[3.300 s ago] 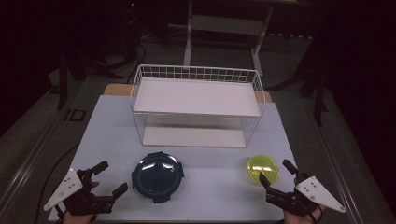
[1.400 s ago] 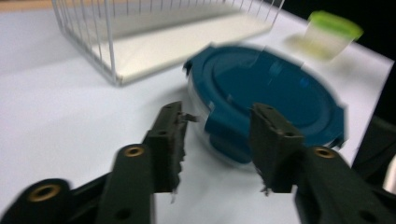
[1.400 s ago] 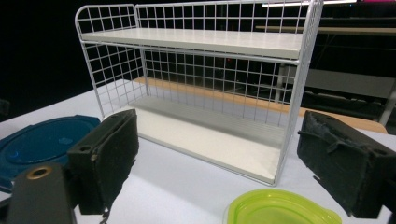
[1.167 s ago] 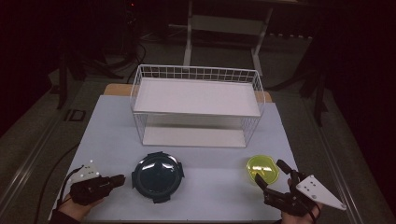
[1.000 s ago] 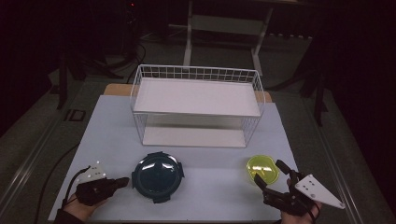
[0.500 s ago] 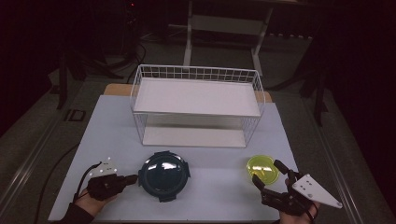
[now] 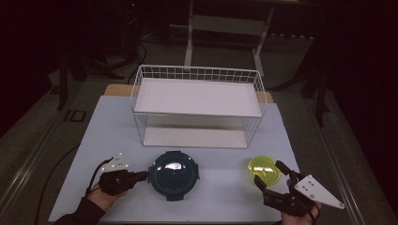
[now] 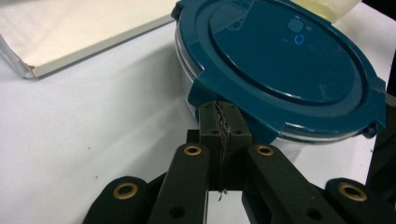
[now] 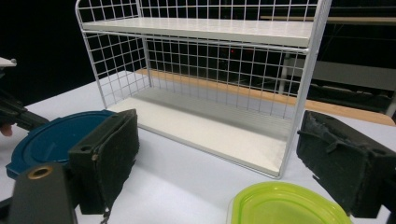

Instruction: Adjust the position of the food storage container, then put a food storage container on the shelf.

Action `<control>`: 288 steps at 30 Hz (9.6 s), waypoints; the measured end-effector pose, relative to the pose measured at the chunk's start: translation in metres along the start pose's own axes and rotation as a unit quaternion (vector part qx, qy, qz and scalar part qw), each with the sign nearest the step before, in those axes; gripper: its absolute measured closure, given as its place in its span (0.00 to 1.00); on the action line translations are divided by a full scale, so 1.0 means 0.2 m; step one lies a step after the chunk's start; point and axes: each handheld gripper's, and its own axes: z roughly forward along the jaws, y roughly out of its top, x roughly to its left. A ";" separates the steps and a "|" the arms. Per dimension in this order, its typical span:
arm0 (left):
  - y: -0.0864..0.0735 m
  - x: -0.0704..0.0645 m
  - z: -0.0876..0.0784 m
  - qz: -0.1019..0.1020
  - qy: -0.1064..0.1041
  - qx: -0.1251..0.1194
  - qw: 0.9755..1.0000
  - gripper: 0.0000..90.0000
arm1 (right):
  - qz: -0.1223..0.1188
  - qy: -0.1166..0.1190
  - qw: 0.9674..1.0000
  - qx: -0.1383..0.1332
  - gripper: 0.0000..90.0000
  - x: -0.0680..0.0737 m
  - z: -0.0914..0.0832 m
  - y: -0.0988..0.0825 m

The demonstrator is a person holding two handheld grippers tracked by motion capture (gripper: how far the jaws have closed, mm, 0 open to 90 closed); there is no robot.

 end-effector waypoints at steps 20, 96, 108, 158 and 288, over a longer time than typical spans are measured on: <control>0.10 -0.08 0.16 0.007 -0.029 0.009 1.000 0.99 | -0.005 0.006 1.000 0.009 0.14 0.02 0.02 -0.01; 0.05 0.07 0.30 -0.374 -0.198 0.036 0.905 0.56 | -0.016 0.024 0.999 0.044 0.15 0.06 0.08 -0.02; 0.09 0.02 0.26 -0.313 -0.197 0.038 0.928 0.59 | 0.030 0.128 0.986 0.100 0.12 0.13 0.24 -0.02; 0.09 -0.10 0.16 -0.217 -0.194 0.021 0.957 0.63 | 0.229 0.240 0.908 0.256 0.62 0.16 0.57 -0.22; 1.09 0.20 -0.10 -0.147 -0.089 -0.168 0.971 0.33 | 0.178 0.146 0.964 0.136 0.51 -0.18 0.90 0.84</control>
